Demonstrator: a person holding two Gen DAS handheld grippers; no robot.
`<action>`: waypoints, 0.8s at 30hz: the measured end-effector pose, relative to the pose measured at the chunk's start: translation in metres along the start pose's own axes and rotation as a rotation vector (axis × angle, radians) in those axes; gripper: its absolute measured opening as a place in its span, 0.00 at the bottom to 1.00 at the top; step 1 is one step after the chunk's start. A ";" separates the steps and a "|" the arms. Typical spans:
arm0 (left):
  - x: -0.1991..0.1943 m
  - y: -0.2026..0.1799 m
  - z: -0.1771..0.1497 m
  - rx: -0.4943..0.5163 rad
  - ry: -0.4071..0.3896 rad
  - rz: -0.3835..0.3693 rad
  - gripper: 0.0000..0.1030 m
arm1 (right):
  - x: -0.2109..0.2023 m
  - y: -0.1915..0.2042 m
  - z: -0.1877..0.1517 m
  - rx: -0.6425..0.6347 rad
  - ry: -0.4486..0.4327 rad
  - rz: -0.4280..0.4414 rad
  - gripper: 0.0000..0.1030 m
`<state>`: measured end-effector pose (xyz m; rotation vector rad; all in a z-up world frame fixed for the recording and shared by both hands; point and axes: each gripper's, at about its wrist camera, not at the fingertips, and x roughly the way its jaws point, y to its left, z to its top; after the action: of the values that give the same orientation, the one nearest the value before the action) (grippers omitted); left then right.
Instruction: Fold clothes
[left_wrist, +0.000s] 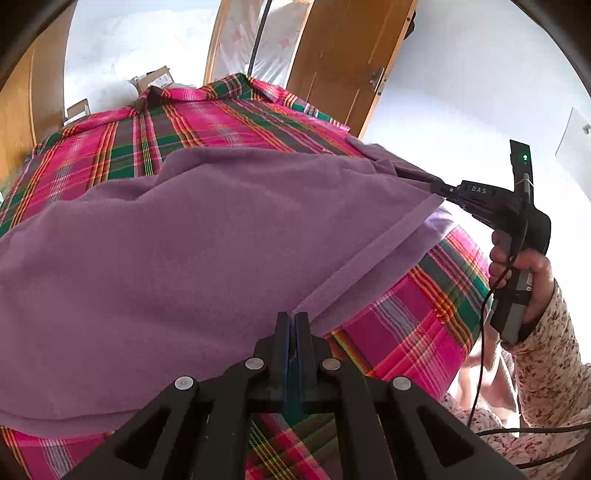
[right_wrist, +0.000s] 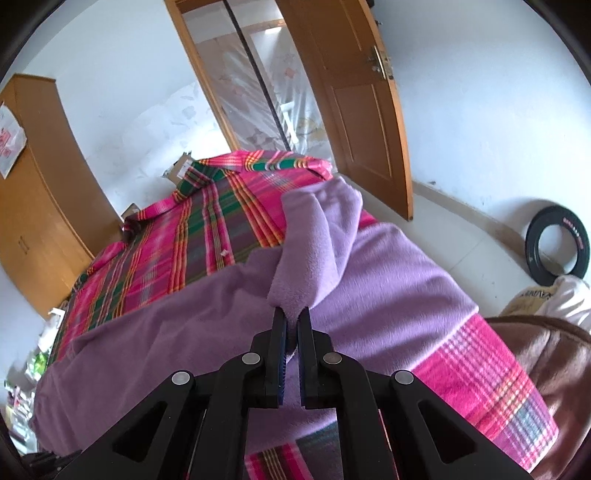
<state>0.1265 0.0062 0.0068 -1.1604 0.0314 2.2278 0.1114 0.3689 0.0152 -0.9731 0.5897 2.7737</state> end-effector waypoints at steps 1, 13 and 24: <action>0.001 0.000 -0.001 -0.004 0.005 0.000 0.03 | 0.001 -0.001 -0.002 0.001 0.008 -0.001 0.05; 0.003 0.004 -0.003 -0.016 0.051 -0.023 0.06 | 0.010 -0.010 -0.014 -0.051 0.085 -0.025 0.10; -0.002 0.006 0.001 -0.034 0.075 -0.066 0.07 | 0.001 -0.015 -0.018 -0.063 0.080 -0.042 0.18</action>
<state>0.1235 0.0007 0.0068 -1.2447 -0.0134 2.1345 0.1250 0.3751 -0.0029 -1.1002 0.4898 2.7427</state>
